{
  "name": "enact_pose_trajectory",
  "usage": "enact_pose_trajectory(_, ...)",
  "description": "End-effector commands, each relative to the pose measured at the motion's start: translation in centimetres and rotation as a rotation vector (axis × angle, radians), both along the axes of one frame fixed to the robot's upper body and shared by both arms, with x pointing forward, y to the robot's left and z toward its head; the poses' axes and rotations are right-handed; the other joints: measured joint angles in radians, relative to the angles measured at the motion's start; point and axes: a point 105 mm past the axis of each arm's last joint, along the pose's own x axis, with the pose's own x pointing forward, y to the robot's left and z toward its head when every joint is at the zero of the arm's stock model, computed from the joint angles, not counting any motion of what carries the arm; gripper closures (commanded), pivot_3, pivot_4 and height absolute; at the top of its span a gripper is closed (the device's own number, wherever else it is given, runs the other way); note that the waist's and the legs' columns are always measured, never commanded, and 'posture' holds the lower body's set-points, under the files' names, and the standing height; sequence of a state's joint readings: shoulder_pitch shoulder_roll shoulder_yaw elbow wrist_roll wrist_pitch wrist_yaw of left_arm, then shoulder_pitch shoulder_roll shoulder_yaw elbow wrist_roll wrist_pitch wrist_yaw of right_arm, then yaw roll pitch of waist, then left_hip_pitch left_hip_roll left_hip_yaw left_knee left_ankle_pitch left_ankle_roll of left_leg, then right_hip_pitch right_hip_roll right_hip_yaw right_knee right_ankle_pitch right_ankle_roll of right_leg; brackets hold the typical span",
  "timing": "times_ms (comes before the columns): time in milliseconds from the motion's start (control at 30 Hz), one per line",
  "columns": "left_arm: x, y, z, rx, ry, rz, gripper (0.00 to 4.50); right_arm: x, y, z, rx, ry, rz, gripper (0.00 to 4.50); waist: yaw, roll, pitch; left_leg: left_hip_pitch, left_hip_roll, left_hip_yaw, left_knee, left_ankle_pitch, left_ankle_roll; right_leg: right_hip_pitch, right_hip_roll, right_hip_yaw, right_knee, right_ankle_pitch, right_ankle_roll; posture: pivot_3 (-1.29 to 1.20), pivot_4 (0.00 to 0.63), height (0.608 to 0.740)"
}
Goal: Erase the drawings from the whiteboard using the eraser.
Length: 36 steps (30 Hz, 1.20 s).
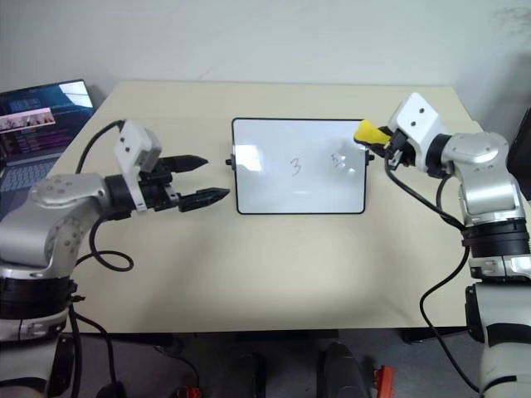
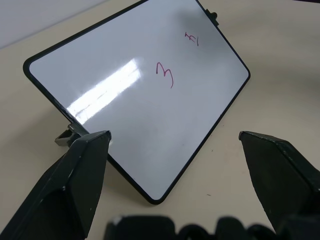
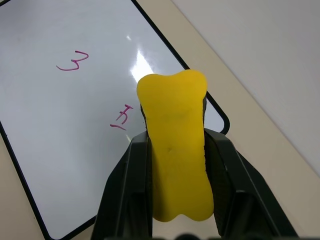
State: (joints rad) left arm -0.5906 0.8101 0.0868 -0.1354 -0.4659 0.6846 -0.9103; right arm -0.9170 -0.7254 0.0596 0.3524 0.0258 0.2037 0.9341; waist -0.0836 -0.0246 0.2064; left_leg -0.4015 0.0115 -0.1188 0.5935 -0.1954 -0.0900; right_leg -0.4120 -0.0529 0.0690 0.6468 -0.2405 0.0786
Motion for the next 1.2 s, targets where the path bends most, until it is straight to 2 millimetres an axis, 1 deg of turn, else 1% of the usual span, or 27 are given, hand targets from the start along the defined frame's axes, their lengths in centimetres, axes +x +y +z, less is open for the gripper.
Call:
enact_pose_trajectory(33, -0.4, 0.4, 1.8, 0.005, -0.068, -0.003, 0.00, -0.7, 0.2, 2.8, 0.013, -0.088, 0.024, 3.42, 0.000, 0.000, 0.000, 0.000, 0.000, 0.000, 0.000, 0.000, 0.000, 0.000, 0.000, 0.000, 0.000, 0.000, 0.000, 0.00, 0.150, 0.740)
enact_pose_trajectory(667, -0.2, 0.5, 1.8, 0.010, -0.069, 0.002, 0.00, -1.0, 0.7, 2.6, 0.024, -0.081, 0.042, 3.42, 0.000, 0.000, 0.000, 0.000, 0.000, 0.000, 0.000, 0.000, 0.000, 0.000, 0.000, 0.000, 0.001, 0.000, 0.000, 0.00, 0.150, 0.740)
enact_pose_trajectory(733, -0.1, 0.4, 1.6, 0.012, -0.062, 0.002, 0.00, -1.0, 1.5, 2.5, 0.030, -0.078, 0.058, 3.42, 0.000, 0.000, 0.000, 0.000, 0.000, 0.000, 0.000, 0.000, 0.000, 0.000, 0.000, 0.000, 0.001, 0.000, 0.000, 0.00, 0.150, 0.740)
enact_pose_trajectory(867, 0.1, 0.4, -0.8, 0.091, -0.020, 0.016, 0.00, -1.6, 7.4, 1.1, 0.068, -0.042, 0.210, 3.42, -0.012, 0.000, 0.000, 0.001, 0.000, 0.000, 0.000, 0.000, 0.000, 0.000, 0.000, 0.001, 0.002, 0.000, 0.000, 0.00, 0.150, 0.740)
enact_pose_trajectory(933, 0.2, 0.0, -0.6, 0.038, -0.020, 0.004, 0.00, -1.5, 9.3, 0.5, 0.082, -0.030, 0.235, 3.42, -0.011, 0.000, 0.000, 0.002, 0.001, 0.001, 0.000, 0.000, 0.000, 0.000, 0.000, 0.001, 0.003, 0.000, 0.000, 0.00, 0.150, 0.740)
enact_pose_trajectory(1000, 0.4, -0.3, -0.5, 0.012, -0.022, -0.002, 0.00, -0.8, 10.4, 0.0, 0.085, -0.031, 0.218, 3.42, -0.005, 0.000, 0.000, 0.001, 0.000, 0.000, 0.002, 0.000, 0.000, 0.000, 0.000, 0.001, 0.004, 0.000, 0.000, 0.00, 0.150, 0.740)
enact_pose_trajectory(1100, 0.5, -0.7, -1.1, 0.014, -0.017, -0.003, 0.00, -0.1, 12.1, -1.2, 0.086, -0.033, 0.206, 3.42, 0.001, 0.000, 0.000, 0.000, 0.000, 0.000, 0.003, 0.000, 0.000, 0.000, 0.000, 0.001, 0.003, 0.001, 0.000, 0.00, 0.150, 0.740)
enact_pose_trajectory(1200, 0.4, -1.0, -1.6, 0.013, -0.008, -0.008, 0.00, 0.9, 12.9, -2.4, 0.067, -0.043, 0.165, 3.42, 0.003, 0.000, 0.000, 0.000, 0.000, -0.001, 0.003, 0.000, 0.000, 0.001, 0.000, 0.000, 0.003, 0.001, 0.000, 0.00, 0.150, 0.740)
